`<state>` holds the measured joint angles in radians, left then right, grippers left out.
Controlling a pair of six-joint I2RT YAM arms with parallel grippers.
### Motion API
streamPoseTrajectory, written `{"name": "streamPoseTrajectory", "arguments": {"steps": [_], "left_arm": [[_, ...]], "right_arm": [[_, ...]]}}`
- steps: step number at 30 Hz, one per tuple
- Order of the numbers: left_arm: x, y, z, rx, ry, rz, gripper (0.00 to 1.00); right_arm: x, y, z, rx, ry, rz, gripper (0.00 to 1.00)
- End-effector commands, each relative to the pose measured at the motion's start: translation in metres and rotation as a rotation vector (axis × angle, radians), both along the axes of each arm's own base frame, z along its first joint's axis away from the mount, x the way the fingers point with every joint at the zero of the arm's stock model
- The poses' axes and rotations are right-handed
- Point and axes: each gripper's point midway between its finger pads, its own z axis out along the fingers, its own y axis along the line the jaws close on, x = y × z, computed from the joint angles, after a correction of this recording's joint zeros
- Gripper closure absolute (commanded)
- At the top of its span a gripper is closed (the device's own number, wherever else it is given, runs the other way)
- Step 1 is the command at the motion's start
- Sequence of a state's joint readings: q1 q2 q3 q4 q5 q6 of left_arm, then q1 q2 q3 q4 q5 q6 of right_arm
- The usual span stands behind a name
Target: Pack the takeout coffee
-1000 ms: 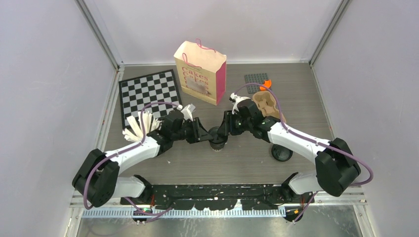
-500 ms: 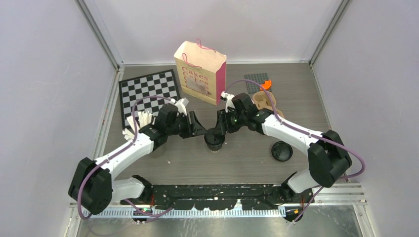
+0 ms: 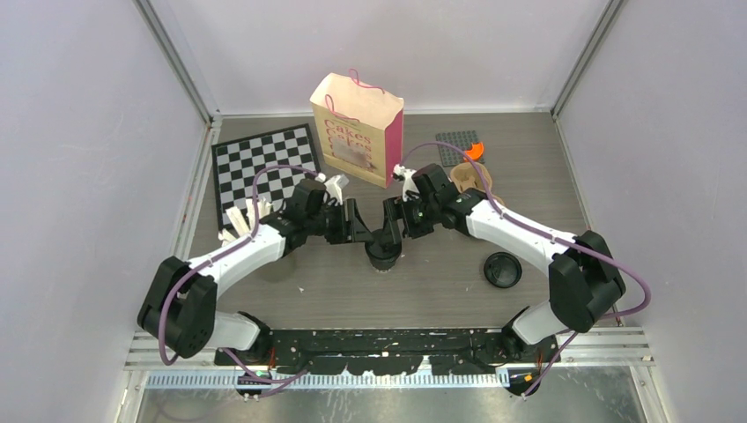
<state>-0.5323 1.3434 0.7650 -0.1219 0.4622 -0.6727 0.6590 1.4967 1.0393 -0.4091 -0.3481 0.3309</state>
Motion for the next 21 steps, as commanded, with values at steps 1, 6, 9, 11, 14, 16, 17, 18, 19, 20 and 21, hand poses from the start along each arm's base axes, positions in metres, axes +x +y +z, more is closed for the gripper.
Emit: {"name": "streamPoseTrajectory", "arguments": {"steps": [1, 6, 9, 11, 14, 16, 17, 18, 19, 20, 21], "left_arm": [[0.006, -0.007, 0.009, -0.018, -0.053, -0.047, 0.5], [0.005, -0.006, 0.004, -0.015, -0.045, -0.05, 0.53], [0.004, -0.006, 0.003, -0.016, -0.043, -0.049, 0.53], [0.004, -0.006, 0.002, -0.016, -0.041, -0.049, 0.53], [0.003, -0.006, 0.002, -0.019, -0.039, -0.046, 0.54], [0.003, -0.006, 0.001, -0.019, -0.036, -0.045, 0.54], [0.003, -0.006, 0.001, -0.021, -0.035, -0.044, 0.54], [0.003, -0.006, 0.001, -0.022, -0.034, -0.043, 0.54], [0.003, -0.006, 0.0, -0.021, -0.033, -0.043, 0.55], [0.003, -0.006, 0.001, -0.022, -0.035, -0.042, 0.55], [0.003, -0.006, 0.001, -0.022, -0.035, -0.04, 0.55]], "right_arm": [[0.007, -0.001, 0.019, 0.01, -0.023, -0.039, 0.23], [-0.001, -0.005, 0.024, 0.028, -0.009, -0.062, 0.26], [-0.006, -0.01, 0.023, 0.031, 0.001, -0.082, 0.27], [-0.011, -0.012, 0.022, 0.038, 0.012, -0.089, 0.27], [-0.015, -0.012, 0.021, 0.066, 0.02, -0.106, 0.28], [-0.019, -0.012, 0.019, 0.077, 0.031, -0.107, 0.29], [-0.021, -0.012, 0.017, 0.081, 0.037, -0.104, 0.3], [-0.022, -0.012, 0.016, 0.085, 0.043, -0.104, 0.3], [-0.024, -0.012, 0.014, 0.091, 0.05, -0.104, 0.31], [-0.024, -0.011, 0.013, 0.1, 0.055, -0.104, 0.32], [-0.026, -0.009, 0.012, 0.11, 0.063, -0.101, 0.33]]}}
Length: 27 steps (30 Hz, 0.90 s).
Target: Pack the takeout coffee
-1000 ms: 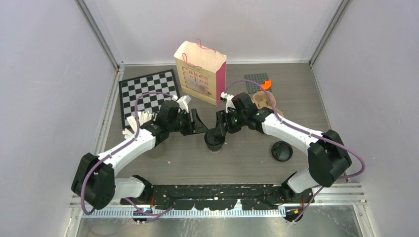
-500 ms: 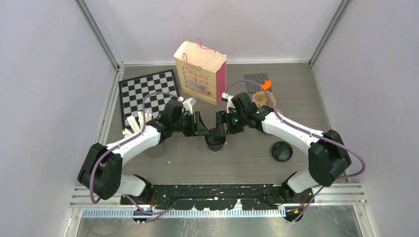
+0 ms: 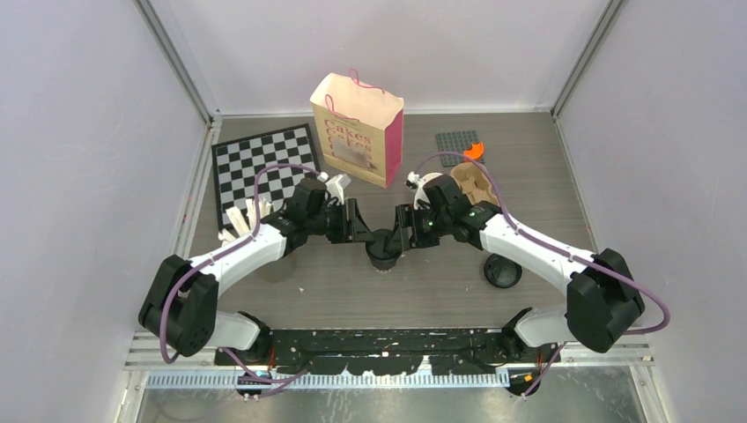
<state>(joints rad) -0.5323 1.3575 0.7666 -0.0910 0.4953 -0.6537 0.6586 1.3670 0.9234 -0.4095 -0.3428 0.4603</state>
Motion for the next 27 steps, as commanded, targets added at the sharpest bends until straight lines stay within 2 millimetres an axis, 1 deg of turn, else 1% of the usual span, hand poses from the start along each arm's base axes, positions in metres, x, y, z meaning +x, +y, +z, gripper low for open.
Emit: {"name": "streamPoseTrajectory", "arguments": {"steps": [1, 3, 5, 10, 15, 20, 27], "left_arm": [[0.003, -0.001, -0.001, -0.003, -0.016, -0.002, 0.55], [0.002, -0.001, -0.002, -0.003, -0.014, -0.001, 0.55], [0.002, -0.001, -0.003, -0.003, -0.01, 0.0, 0.56], [0.001, 0.002, -0.01, 0.014, 0.0, 0.009, 0.57], [0.001, 0.005, -0.024, 0.043, 0.021, 0.014, 0.58], [0.0, 0.008, -0.035, 0.07, 0.036, 0.021, 0.58], [-0.001, 0.013, -0.046, 0.097, 0.052, 0.035, 0.59]], "right_arm": [[-0.002, 0.008, 0.009, 0.084, 0.0, -0.003, 0.34], [-0.005, 0.012, 0.008, 0.11, 0.013, 0.004, 0.37], [-0.006, 0.01, 0.003, 0.108, 0.021, -0.008, 0.42], [-0.014, 0.004, -0.011, 0.105, 0.035, -0.026, 0.47], [-0.025, -0.006, -0.037, 0.091, 0.055, -0.033, 0.51], [-0.034, -0.015, -0.066, 0.057, 0.084, -0.048, 0.53], [-0.043, -0.029, -0.094, 0.022, 0.102, -0.099, 0.54]]}}
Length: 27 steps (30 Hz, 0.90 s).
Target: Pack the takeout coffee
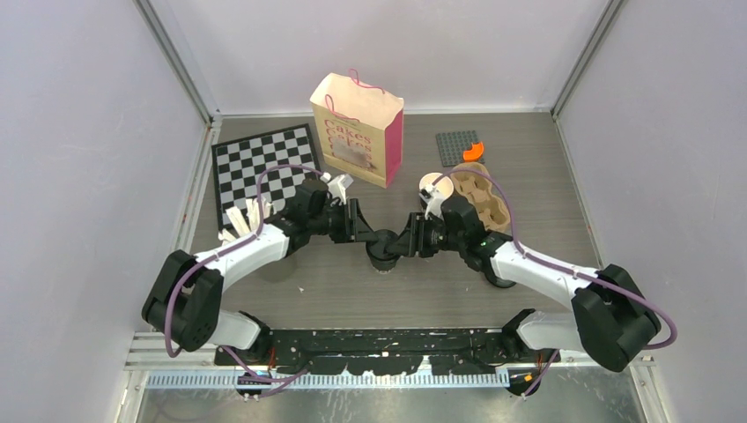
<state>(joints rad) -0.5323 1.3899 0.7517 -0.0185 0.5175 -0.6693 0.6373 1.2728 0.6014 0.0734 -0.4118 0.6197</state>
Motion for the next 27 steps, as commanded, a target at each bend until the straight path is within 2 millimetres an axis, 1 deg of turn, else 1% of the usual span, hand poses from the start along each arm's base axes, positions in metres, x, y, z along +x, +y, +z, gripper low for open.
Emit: {"name": "streamPoseTrajectory", "arguments": {"steps": [1, 5, 7, 12, 14, 15, 16, 18, 20, 21, 22, 24, 25, 27], "left_arm": [[-0.005, 0.019, -0.044, 0.131, 0.058, 0.045, 0.59], [-0.006, 0.021, -0.049, 0.144, 0.075, 0.048, 0.6], [-0.007, 0.022, -0.05, 0.148, 0.076, 0.05, 0.6], [-0.009, 0.025, -0.055, 0.16, 0.084, 0.06, 0.61], [-0.01, 0.025, -0.055, 0.158, 0.093, 0.062, 0.62], [-0.011, 0.024, -0.054, 0.152, 0.097, 0.064, 0.62], [-0.012, 0.023, -0.053, 0.143, 0.101, 0.066, 0.63], [-0.013, 0.02, -0.049, 0.122, 0.103, 0.069, 0.63], [-0.015, 0.016, -0.046, 0.107, 0.108, 0.068, 0.63], [-0.016, 0.014, -0.045, 0.104, 0.111, 0.068, 0.63], [-0.016, 0.013, -0.043, 0.101, 0.111, 0.068, 0.63], [-0.016, 0.011, -0.042, 0.098, 0.107, 0.072, 0.63], [-0.016, 0.01, -0.042, 0.099, 0.108, 0.075, 0.63], [-0.016, 0.009, -0.044, 0.101, 0.114, 0.072, 0.63]], "right_arm": [[-0.04, -0.04, -0.084, -0.218, 0.18, -0.027, 0.55], [-0.044, -0.039, -0.095, -0.17, 0.198, -0.069, 0.58], [-0.045, -0.038, -0.095, -0.137, 0.195, -0.082, 0.59], [-0.043, -0.045, -0.107, -0.144, 0.194, -0.144, 0.59], [-0.042, -0.043, -0.107, -0.132, 0.193, -0.14, 0.59], [-0.04, -0.039, -0.103, -0.118, 0.184, -0.131, 0.59], [-0.036, -0.036, -0.096, -0.111, 0.166, -0.12, 0.58], [-0.026, -0.029, -0.072, -0.103, 0.122, -0.099, 0.55], [-0.018, -0.021, -0.036, -0.077, 0.081, -0.084, 0.5], [-0.013, -0.015, -0.013, -0.036, 0.053, -0.08, 0.47], [-0.01, -0.011, 0.006, -0.005, 0.037, -0.08, 0.45], [-0.008, -0.006, 0.033, 0.054, 0.024, -0.091, 0.39], [-0.009, -0.004, 0.041, 0.082, 0.027, -0.096, 0.36], [-0.012, -0.003, 0.047, 0.125, 0.051, -0.112, 0.33]]}}
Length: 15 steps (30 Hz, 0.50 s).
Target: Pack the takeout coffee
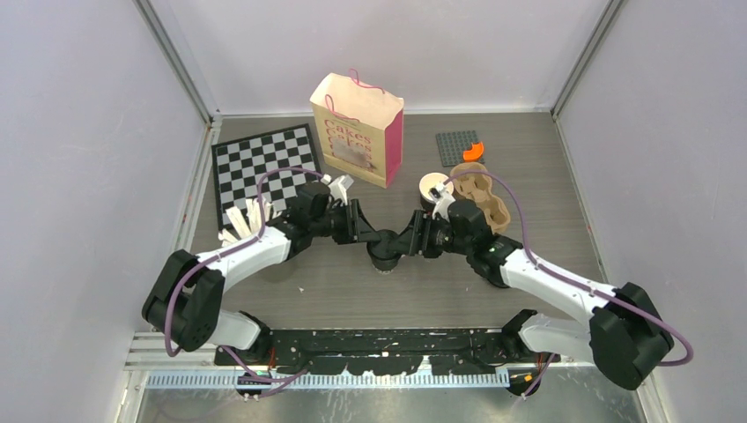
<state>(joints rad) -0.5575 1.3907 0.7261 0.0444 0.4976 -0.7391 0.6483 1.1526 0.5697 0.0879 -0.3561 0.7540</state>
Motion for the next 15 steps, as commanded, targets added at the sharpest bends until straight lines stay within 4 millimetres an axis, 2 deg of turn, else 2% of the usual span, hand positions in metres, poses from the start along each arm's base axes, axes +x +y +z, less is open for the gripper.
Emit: {"name": "streamPoseTrajectory", "arguments": {"steps": [1, 8, 15], "left_arm": [[-0.014, 0.016, -0.045, 0.135, 0.101, 0.04, 0.63], [-0.015, 0.012, -0.048, 0.133, 0.102, 0.032, 0.63], [-0.014, 0.01, -0.05, 0.139, 0.1, 0.032, 0.63]], "right_arm": [[-0.012, 0.001, 0.021, 0.064, 0.048, -0.01, 0.32], [-0.021, -0.007, 0.006, 0.074, 0.118, -0.065, 0.32], [-0.018, -0.003, -0.004, 0.088, 0.143, -0.082, 0.36]]}}
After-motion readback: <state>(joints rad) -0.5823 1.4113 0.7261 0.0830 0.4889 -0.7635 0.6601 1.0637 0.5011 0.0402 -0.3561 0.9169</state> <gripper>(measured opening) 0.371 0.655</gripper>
